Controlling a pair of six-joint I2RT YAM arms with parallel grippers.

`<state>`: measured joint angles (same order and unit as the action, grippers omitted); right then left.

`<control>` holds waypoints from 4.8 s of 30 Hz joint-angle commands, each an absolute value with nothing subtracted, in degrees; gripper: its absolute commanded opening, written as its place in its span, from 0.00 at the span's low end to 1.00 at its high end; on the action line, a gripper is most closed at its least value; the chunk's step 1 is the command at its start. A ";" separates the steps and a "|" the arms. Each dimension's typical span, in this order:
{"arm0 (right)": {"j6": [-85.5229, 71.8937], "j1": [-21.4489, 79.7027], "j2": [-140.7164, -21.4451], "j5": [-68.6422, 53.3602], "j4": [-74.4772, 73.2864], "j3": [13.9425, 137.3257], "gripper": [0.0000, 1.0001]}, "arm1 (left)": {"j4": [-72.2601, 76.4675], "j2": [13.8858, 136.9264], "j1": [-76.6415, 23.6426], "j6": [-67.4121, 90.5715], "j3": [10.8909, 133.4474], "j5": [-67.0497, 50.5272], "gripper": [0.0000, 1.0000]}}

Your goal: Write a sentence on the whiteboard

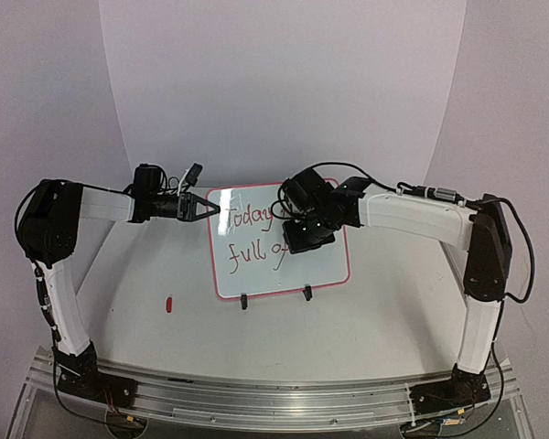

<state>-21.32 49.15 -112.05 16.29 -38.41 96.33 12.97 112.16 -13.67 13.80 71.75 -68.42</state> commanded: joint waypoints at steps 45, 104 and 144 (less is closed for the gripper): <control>-21.95 44.78 -105.68 16.58 -32.57 92.02 0.00 | 12.22 113.65 -14.48 7.30 71.02 -60.58 0.00; -23.64 43.59 -106.93 15.37 -36.65 91.18 0.00 | 12.28 113.56 -14.54 7.38 71.02 -60.55 0.00; -20.36 43.61 -101.24 10.93 -35.24 91.69 0.00 | 12.40 114.11 -14.50 7.63 71.13 -60.79 0.00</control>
